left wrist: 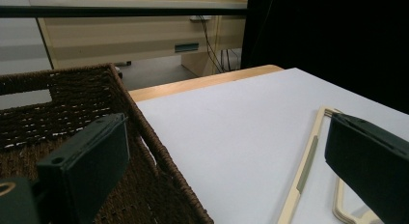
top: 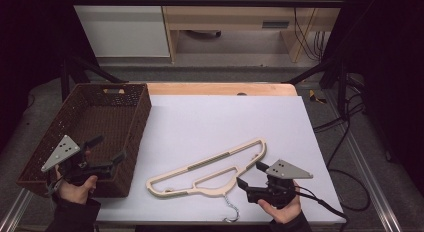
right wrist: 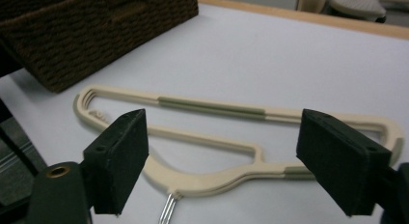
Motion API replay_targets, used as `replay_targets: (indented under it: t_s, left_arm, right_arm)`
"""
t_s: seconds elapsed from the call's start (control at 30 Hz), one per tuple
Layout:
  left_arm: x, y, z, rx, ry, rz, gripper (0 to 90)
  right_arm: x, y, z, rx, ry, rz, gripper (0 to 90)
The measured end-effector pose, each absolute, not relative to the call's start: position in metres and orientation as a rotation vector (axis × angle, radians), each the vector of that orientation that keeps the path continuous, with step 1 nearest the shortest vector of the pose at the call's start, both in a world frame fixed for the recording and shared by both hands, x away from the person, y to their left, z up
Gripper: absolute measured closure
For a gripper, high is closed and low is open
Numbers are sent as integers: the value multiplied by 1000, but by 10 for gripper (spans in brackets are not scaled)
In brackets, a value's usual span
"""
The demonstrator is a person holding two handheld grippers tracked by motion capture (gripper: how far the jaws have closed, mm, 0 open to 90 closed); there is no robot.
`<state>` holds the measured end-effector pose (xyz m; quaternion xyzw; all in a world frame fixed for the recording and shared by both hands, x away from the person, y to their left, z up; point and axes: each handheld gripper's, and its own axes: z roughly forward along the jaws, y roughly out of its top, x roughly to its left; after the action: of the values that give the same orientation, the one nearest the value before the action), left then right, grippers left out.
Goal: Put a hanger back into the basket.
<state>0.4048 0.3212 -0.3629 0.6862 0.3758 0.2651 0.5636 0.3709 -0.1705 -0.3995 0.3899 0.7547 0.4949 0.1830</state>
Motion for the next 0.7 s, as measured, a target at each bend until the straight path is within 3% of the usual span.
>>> replay_targets:
  t_s: [0.7]
  left_arm:
    - [405,311,-365,1643,871,621,15]
  right_arm:
    - [367,-129,-460,1208,2412,1205,602]
